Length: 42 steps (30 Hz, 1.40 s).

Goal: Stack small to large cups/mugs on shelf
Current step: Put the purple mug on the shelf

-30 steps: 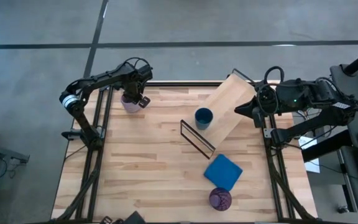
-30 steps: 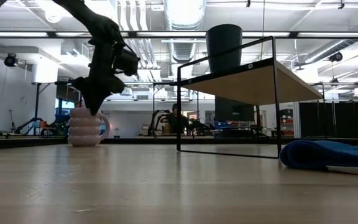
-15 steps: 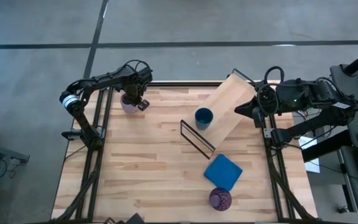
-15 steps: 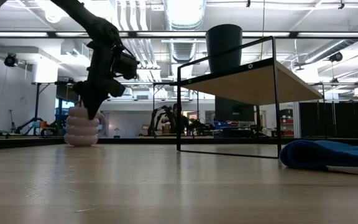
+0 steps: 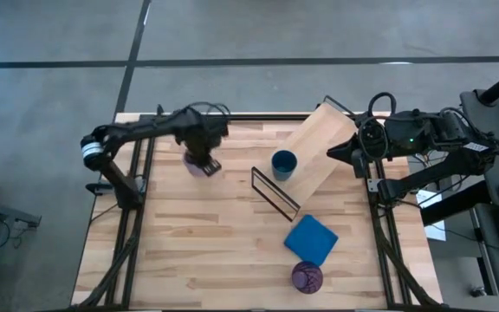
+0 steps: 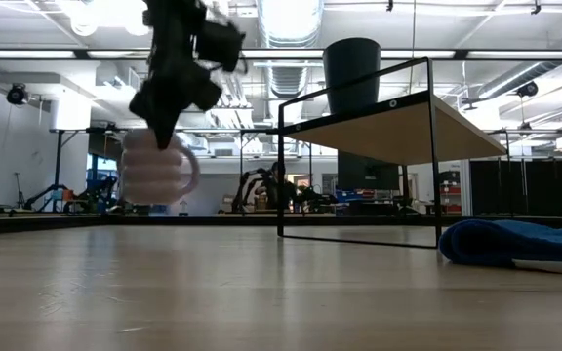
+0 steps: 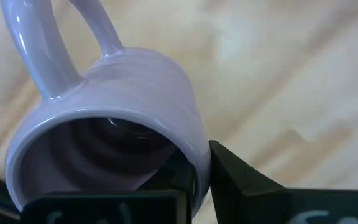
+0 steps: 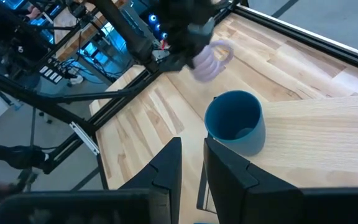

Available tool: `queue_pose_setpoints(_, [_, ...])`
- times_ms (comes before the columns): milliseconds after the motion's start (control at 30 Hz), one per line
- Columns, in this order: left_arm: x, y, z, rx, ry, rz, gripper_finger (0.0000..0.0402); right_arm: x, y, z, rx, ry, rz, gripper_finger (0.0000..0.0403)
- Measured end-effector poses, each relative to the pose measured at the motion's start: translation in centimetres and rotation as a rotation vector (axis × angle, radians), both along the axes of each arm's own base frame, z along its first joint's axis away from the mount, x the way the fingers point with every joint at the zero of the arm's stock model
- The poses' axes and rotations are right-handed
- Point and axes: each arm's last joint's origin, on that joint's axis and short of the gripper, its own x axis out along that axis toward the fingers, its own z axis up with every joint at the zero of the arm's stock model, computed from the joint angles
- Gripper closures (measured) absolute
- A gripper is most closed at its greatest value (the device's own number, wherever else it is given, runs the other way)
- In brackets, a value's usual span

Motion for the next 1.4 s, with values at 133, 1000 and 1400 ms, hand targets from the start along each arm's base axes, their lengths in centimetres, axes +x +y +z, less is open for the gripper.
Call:
queue_pose_setpoints(133, [1.8,-5.0,0.9,-0.024,-0.042,-0.088,0.0391,0.0,0.0,0.0,-0.001,-0.001,-0.002,0.0339])
queue_pose_setpoints(1000, [14.7,-21.4,-0.4,-0.144,-0.243,-0.364,0.0391,2.7,0.6,-1.1,-0.058,0.087,0.157,0.0339])
queue_pose_setpoints(1400, [15.0,-21.5,-1.9,-0.154,-0.197,-0.307,0.0366,3.0,1.0,-1.3,-0.034,0.092,0.193,0.0339])
